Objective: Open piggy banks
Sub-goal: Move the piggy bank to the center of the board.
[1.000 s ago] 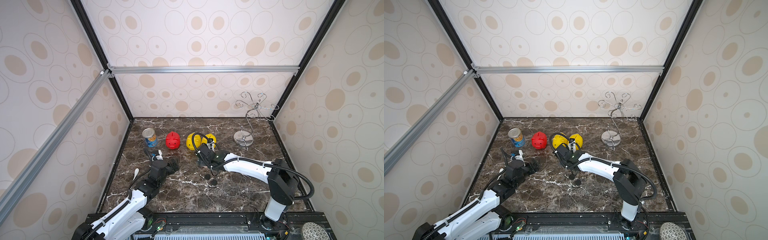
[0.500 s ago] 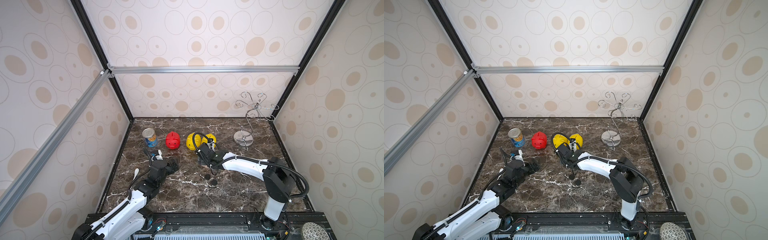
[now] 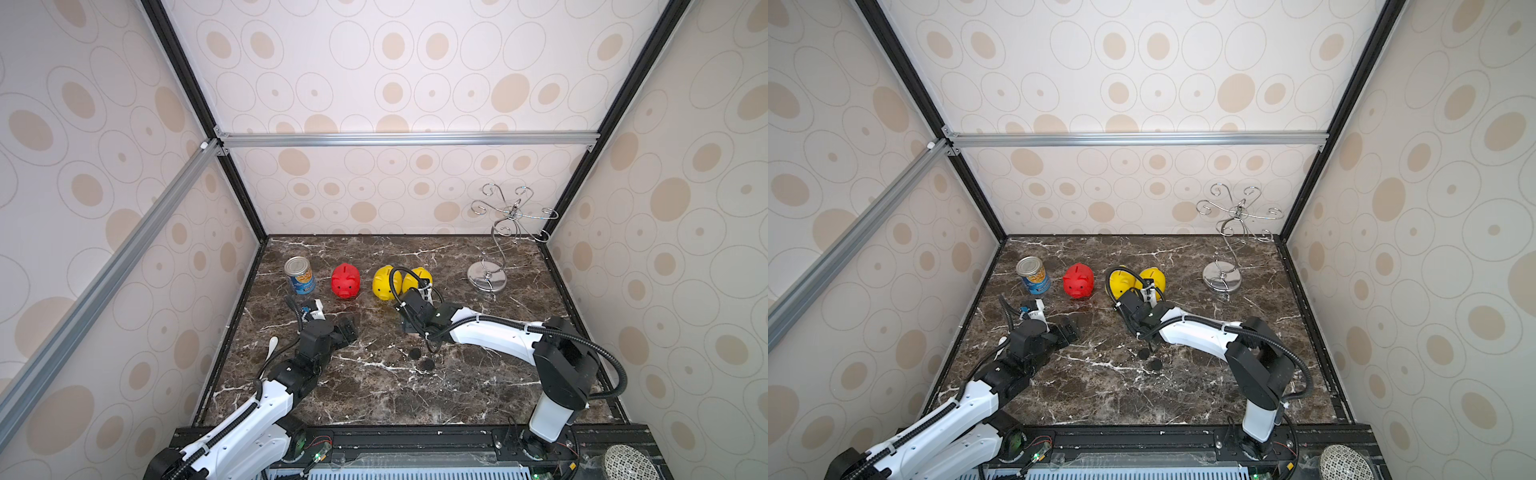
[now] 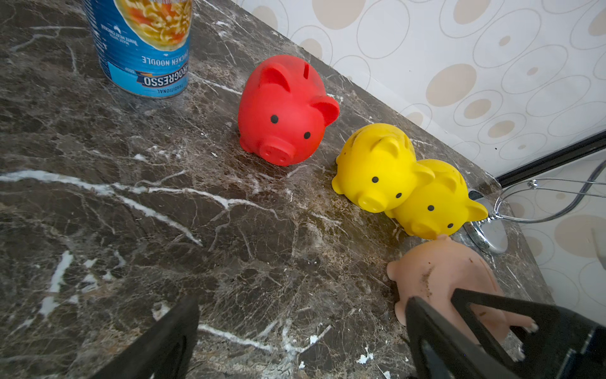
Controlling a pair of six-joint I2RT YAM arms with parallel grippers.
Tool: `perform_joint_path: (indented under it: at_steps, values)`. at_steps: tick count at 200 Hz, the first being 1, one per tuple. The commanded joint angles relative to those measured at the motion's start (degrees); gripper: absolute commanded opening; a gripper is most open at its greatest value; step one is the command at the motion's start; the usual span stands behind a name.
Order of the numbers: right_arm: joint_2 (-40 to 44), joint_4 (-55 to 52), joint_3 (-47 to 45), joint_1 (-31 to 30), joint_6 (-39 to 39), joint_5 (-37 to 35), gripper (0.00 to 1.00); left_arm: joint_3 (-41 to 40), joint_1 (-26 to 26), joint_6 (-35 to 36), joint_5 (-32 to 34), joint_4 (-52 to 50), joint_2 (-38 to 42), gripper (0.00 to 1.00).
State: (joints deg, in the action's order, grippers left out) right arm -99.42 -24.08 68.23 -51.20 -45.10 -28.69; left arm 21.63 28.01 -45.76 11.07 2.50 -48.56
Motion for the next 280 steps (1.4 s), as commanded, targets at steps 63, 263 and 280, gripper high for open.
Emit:
perform_joint_path:
  at_steps: [63, 263, 280]
  values:
    - [12.3, 3.97, -13.92, 9.31, 3.6, -1.79, 0.79, 2.34, -0.37, 0.61, 0.35, 0.05, -1.06, 0.97]
    - [-0.13, 9.5, 2.11, 22.11, 17.84, 10.18, 1.0, 8.37, -0.33, 2.41, -1.21, -2.94, -3.36, 1.0]
    - [1.33, 7.35, 2.67, 22.11, 19.41, 10.61, 1.0, 8.92, -0.33, 2.69, -2.16, -3.15, -3.21, 1.0]
